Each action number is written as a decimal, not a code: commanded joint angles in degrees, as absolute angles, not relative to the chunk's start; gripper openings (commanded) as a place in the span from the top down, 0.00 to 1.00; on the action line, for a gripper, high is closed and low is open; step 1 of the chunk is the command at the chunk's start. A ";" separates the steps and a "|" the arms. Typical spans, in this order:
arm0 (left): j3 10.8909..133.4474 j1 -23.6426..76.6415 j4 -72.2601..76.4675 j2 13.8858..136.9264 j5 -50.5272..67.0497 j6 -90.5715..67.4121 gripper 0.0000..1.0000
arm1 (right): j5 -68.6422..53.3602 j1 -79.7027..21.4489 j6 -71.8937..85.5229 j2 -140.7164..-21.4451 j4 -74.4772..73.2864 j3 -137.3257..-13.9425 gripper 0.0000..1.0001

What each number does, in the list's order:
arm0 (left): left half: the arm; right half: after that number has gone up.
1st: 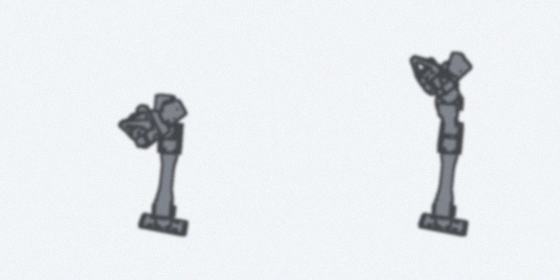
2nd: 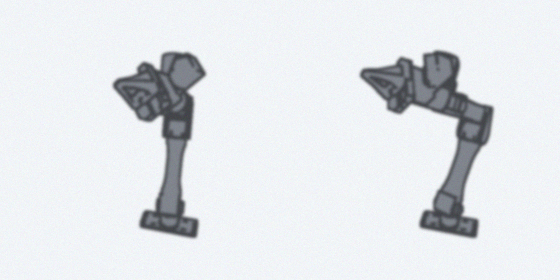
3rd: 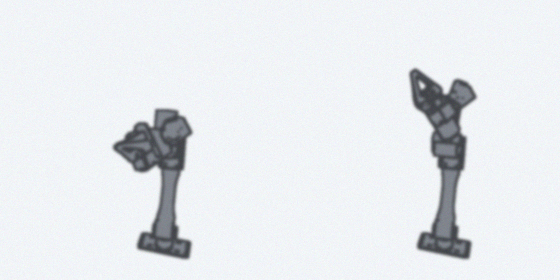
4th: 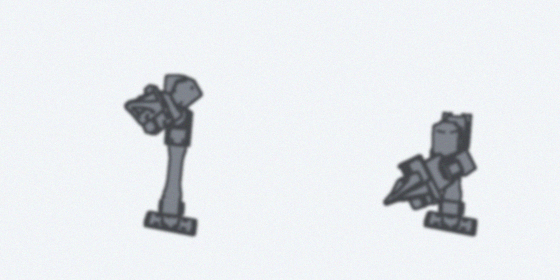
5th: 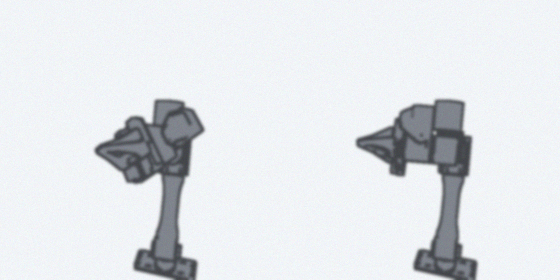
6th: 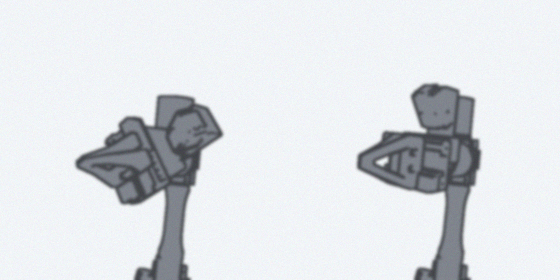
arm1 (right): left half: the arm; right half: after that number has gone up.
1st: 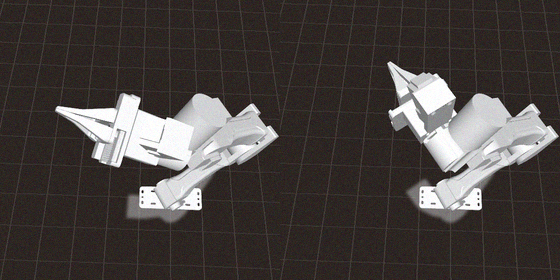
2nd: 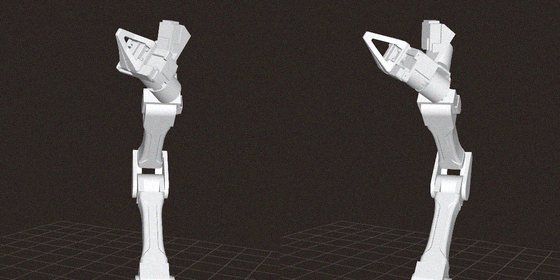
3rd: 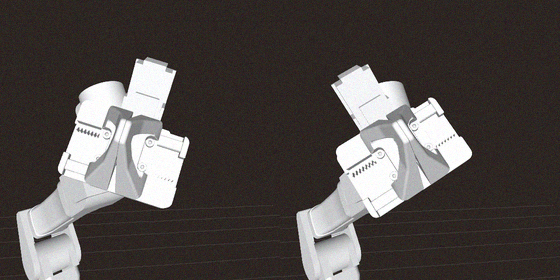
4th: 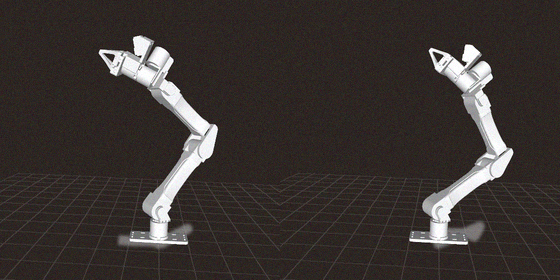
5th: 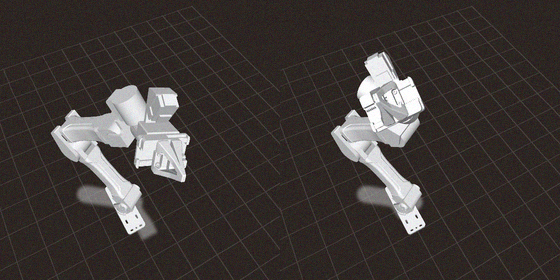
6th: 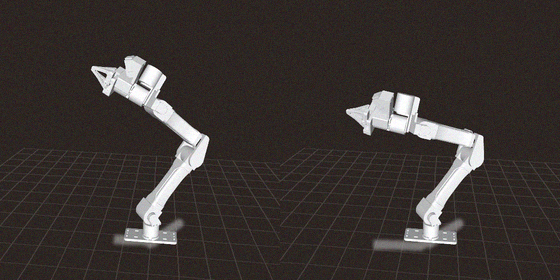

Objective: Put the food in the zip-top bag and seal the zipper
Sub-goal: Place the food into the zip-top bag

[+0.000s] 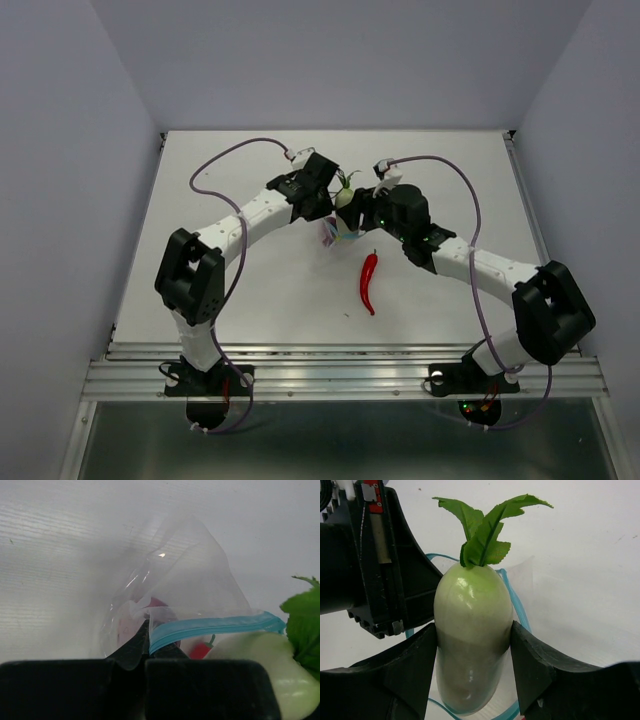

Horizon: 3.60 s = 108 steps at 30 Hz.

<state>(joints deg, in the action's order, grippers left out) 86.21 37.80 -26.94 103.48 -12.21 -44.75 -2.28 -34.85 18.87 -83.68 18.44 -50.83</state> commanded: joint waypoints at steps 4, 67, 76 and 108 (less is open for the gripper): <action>83.94 37.35 -22.68 97.56 -11.16 -43.24 1.00 | 1.32 -35.77 19.69 -85.34 19.25 -52.38 0.41; 80.95 37.79 -16.61 95.19 -7.38 -37.97 1.00 | -10.00 -36.29 22.14 -95.36 1.58 -67.59 0.99; 80.51 37.79 -16.79 95.71 -7.91 -38.06 1.00 | -6.78 -36.83 23.37 -89.83 4.04 -62.93 0.84; 80.51 37.79 -16.88 95.98 -4.57 -39.81 1.00 | 11.25 -36.83 29.53 -92.54 2.11 -67.59 0.51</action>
<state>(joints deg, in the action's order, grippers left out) 81.01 37.76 -18.61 99.02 -5.08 -39.55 9.65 -36.47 28.73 -90.74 -1.72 -64.27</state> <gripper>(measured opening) 0.033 0.544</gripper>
